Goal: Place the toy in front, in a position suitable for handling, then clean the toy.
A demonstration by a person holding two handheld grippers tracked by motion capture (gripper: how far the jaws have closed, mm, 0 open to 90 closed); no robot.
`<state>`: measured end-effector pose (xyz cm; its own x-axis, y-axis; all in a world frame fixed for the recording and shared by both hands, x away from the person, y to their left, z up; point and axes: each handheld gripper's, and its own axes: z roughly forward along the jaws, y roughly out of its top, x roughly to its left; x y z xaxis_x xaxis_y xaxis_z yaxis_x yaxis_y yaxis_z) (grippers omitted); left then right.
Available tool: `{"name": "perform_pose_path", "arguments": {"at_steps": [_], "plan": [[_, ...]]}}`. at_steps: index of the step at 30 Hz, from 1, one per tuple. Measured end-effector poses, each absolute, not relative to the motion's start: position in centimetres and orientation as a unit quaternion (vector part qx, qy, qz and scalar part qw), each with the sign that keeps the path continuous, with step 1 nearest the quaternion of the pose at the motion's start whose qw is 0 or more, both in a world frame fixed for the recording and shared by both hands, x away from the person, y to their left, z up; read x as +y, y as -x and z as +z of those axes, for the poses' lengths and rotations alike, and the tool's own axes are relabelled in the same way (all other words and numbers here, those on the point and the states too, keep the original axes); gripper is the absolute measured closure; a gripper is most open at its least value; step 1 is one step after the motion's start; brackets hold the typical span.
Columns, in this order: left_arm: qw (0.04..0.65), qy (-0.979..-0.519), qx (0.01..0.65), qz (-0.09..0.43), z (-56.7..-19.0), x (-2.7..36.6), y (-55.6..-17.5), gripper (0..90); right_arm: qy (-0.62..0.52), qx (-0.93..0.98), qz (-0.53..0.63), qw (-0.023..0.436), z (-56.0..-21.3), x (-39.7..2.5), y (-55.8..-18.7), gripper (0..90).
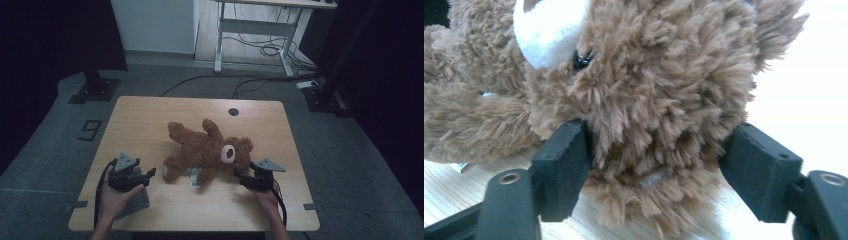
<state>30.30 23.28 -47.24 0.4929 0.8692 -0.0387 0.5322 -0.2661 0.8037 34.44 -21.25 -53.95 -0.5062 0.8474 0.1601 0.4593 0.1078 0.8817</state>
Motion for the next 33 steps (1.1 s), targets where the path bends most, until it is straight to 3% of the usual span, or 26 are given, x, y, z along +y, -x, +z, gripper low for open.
{"name": "perform_pose_path", "arguments": {"at_steps": [23,33], "plan": [[0.355,-0.758,0.505,0.211,-50.0,26.4,-29.3,26.7,-0.458,0.726,0.471,0.203,-54.6,-20.9,-34.1,25.8],[0.326,-0.768,0.514,0.197,-51.3,25.8,-29.1,24.8,-0.455,0.728,0.47,0.205,-54.6,-20.9,-34.2,25.6]]}}
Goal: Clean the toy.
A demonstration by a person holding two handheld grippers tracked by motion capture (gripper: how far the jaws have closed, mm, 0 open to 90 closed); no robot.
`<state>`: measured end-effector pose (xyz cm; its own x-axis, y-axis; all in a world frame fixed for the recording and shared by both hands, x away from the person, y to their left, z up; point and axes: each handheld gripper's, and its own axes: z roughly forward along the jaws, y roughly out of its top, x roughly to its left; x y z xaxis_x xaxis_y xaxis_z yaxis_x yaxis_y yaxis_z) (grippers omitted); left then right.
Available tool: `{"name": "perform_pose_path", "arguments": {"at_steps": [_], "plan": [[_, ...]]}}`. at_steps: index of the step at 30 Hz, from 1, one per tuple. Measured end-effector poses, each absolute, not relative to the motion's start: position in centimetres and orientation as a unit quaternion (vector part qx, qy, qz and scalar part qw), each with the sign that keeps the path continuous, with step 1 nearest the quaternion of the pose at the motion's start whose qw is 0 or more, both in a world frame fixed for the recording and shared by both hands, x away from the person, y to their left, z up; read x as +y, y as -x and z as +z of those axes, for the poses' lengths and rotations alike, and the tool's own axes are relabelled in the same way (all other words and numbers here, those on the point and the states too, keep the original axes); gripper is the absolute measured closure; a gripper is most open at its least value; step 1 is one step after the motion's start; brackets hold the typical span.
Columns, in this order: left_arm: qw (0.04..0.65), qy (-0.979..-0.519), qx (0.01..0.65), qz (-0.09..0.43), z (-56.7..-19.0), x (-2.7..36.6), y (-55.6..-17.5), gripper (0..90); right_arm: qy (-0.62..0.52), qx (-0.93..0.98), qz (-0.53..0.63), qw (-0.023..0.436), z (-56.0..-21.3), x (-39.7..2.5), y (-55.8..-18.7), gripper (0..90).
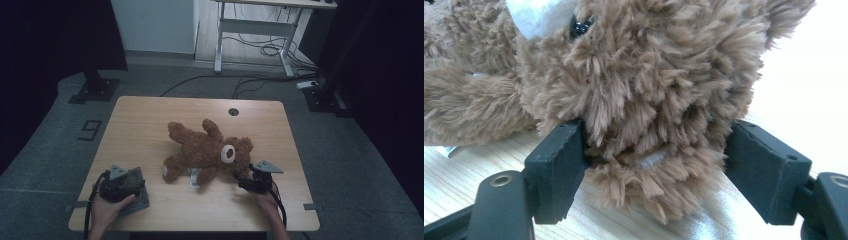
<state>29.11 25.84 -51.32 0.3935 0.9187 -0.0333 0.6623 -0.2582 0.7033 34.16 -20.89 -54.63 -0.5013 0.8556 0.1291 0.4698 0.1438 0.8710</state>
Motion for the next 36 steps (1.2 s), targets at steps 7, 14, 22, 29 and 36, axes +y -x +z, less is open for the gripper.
{"name": "perform_pose_path", "arguments": {"at_steps": [7,14,22,29,36], "plan": [[0.292,-0.779,0.523,0.186,-53.1,25.2,-29.6,22.8,-0.452,0.728,0.47,0.209,-54.5,-20.8,-34.1,25.6],[0.28,-0.776,0.527,0.206,-53.7,25.0,-29.6,29.6,-0.452,0.727,0.469,0.215,-54.5,-20.9,-34.0,25.6],[0.273,-0.771,0.529,0.225,-53.5,25.5,-29.4,61.9,-0.45,0.728,0.468,0.219,-54.4,-20.6,-33.9,25.8],[0.275,-0.771,0.525,0.231,-53.4,25.4,-29.2,75.1,-0.45,0.728,0.469,0.22,-54.3,-20.7,-33.9,25.7],[0.319,-0.762,0.518,0.222,-52.4,25.6,-28.7,78.0,-0.449,0.727,0.472,0.216,-54.3,-20.8,-34.1,25.3]]}}
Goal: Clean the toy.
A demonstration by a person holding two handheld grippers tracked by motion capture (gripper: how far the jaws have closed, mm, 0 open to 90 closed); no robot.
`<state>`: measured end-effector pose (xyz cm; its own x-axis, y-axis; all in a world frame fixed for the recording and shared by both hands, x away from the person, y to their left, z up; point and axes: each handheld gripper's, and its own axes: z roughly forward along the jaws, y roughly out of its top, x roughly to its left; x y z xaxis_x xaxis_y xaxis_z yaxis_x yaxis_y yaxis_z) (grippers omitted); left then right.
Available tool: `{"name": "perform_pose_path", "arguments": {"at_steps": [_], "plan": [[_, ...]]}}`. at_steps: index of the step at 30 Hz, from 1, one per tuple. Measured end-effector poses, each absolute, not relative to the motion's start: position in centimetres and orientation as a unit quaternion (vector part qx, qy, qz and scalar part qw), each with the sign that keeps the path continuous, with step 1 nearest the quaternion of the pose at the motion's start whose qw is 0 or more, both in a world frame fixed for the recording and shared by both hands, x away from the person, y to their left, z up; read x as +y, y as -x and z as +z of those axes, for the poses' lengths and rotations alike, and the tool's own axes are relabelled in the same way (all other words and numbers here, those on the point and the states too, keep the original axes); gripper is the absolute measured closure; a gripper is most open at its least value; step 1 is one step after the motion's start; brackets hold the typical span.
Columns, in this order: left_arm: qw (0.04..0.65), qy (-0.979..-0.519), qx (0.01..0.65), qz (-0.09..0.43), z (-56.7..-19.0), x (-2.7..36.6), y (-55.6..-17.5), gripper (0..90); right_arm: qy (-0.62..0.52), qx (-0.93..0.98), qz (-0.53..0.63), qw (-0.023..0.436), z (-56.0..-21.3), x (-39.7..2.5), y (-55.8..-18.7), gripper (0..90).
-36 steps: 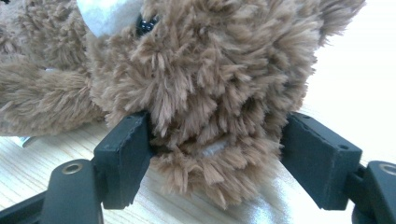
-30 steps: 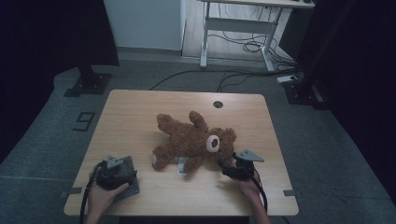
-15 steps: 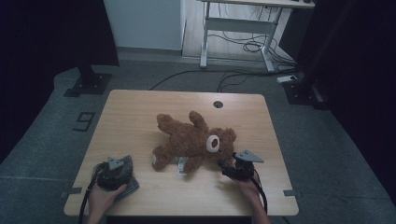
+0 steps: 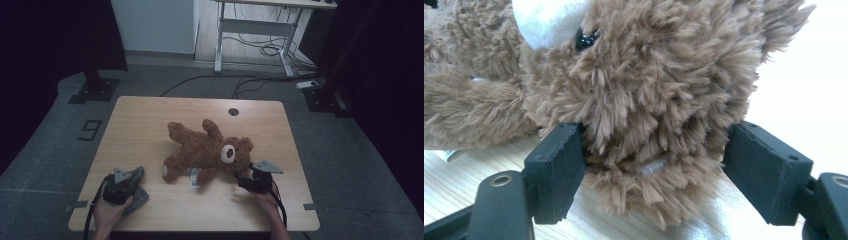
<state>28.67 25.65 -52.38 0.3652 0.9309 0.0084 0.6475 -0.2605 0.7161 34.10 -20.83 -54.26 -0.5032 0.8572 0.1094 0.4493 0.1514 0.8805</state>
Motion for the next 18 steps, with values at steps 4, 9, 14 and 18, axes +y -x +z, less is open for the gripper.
{"name": "perform_pose_path", "arguments": {"at_steps": [4,9,14,18], "plan": [[0.37,-0.747,0.504,0.225,-51.1,26.1,-27.8,78.0,-0.443,0.73,0.477,0.208,-54.2,-20.9,-34.3,25.1],[0.399,-0.742,0.492,0.221,-50.4,26.2,-27.3,78.1,-0.439,0.739,0.476,0.187,-54.5,-20.9,-34.7,23.4],[0.423,-0.738,0.481,0.212,-49.9,25.8,-26.9,78.1,-0.434,0.748,0.47,0.179,-54.7,-20.9,-35.0,22.4],[0.442,-0.735,0.47,0.209,-49.2,25.2,-26.6,78.1,-0.428,0.757,0.46,0.18,-54.9,-20.7,-35.3,26.4]]}}
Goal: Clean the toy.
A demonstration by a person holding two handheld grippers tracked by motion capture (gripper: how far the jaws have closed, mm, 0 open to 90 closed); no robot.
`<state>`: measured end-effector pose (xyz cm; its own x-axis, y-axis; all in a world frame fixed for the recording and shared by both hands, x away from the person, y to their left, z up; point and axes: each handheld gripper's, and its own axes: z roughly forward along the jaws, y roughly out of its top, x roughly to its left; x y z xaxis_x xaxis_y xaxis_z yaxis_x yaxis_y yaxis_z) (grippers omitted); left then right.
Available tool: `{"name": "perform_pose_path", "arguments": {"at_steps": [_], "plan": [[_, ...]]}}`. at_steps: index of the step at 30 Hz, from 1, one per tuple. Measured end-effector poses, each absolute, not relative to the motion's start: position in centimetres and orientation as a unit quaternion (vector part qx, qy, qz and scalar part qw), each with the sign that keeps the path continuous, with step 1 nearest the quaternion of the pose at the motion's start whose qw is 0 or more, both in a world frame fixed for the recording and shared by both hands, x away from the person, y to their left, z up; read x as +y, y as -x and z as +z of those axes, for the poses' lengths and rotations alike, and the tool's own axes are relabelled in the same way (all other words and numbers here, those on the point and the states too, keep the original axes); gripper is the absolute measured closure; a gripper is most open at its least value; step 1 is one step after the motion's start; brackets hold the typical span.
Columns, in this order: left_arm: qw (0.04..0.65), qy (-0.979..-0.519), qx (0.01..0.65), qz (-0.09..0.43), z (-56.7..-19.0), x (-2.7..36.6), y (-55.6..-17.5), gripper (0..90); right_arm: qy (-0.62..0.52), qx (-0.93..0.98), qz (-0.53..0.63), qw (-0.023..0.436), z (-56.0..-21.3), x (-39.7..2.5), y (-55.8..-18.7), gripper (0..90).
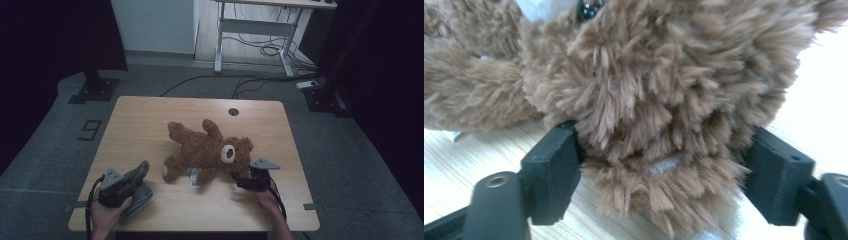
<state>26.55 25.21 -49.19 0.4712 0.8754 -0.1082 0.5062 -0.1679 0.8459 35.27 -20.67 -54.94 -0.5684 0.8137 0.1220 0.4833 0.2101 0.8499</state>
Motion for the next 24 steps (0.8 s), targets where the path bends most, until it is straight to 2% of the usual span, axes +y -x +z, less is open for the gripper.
{"name": "perform_pose_path", "arguments": {"at_steps": [4,7,18,24], "plan": [[0.447,-0.743,0.452,0.211,-48.7,24.1,-26.7,78.0,-0.424,0.764,0.448,0.191,-54.9,-20.7,-35.2,41.4],[0.444,-0.753,0.439,0.211,-48.4,22.8,-27.1,78.0,-0.426,0.76,0.457,0.182,-54.8,-21.0,-35.3,48.1],[0.459,-0.774,0.383,0.21,-46.5,17.1,-29.8,78.1,-0.423,0.758,0.463,0.178,-54.6,-21.3,-35.6,54.1],[0.466,-0.79,0.342,0.203,-45.1,12.2,-31.9,78.1,-0.421,0.759,0.464,0.178,-54.6,-21.3,-35.6,55.8]]}}
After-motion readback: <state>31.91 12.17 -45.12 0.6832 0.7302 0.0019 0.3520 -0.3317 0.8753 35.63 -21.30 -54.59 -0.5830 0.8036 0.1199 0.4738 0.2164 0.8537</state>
